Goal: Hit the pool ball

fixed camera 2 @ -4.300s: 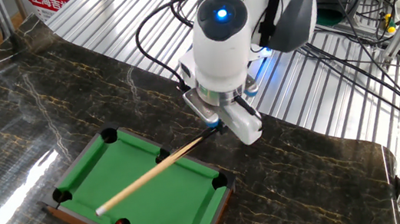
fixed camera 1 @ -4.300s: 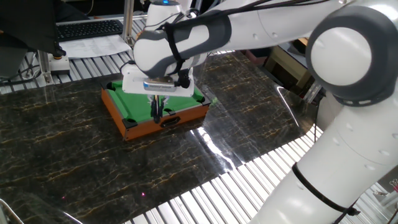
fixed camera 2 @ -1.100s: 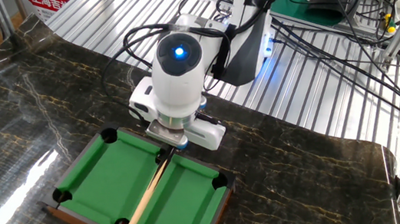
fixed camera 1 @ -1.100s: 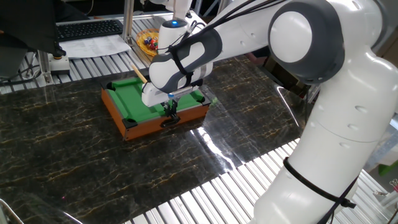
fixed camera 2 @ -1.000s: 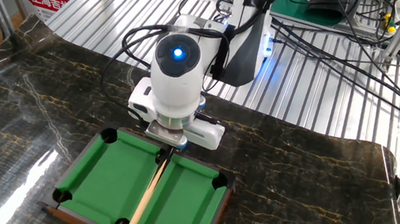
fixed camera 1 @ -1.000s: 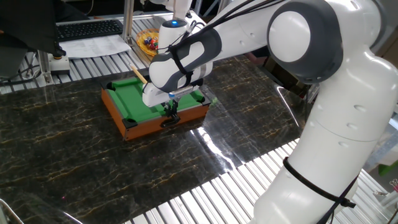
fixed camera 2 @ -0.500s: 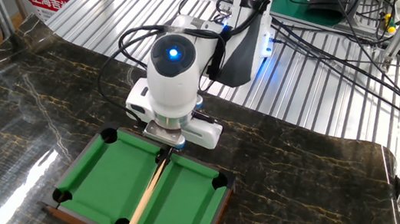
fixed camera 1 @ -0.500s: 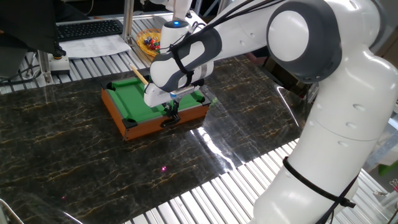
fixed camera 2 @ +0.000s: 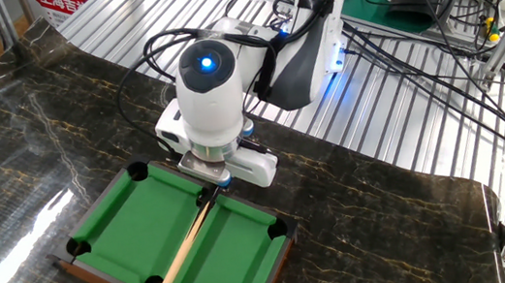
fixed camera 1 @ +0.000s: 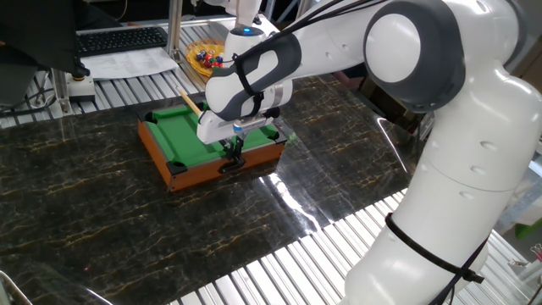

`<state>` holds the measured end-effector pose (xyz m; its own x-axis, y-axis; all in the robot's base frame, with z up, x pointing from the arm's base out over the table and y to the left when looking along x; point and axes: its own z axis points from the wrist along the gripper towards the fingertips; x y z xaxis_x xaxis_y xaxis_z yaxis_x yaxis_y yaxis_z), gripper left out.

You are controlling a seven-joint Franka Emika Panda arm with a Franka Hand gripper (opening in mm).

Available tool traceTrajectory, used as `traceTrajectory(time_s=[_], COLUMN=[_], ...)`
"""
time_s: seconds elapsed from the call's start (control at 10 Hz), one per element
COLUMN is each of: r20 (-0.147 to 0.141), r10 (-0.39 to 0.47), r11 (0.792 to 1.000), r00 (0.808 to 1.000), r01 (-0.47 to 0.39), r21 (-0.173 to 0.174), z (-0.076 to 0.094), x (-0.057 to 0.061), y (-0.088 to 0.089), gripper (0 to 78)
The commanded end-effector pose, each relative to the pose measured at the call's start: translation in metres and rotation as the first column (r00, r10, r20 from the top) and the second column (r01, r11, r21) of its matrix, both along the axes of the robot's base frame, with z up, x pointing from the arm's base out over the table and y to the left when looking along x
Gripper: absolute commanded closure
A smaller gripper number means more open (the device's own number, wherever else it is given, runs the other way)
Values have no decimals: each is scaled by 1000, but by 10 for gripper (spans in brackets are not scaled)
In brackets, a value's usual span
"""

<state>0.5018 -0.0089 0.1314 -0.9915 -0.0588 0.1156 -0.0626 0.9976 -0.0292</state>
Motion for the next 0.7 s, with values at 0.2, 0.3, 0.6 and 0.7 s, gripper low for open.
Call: traceTrajectory(time_s=[0.2,0.3,0.6,0.7], r20=[3,6,14,13], r10=[-23,-27,-26,-21], r11=[1000,1000,1000,1000], r00=[1000,1000,1000,1000], r01=[23,27,26,20], r21=[-7,-7,2,3], z=[1,1,1,1], x=[1,1,1,1], y=[0,0,0,0], gripper=[764,764,764,764])
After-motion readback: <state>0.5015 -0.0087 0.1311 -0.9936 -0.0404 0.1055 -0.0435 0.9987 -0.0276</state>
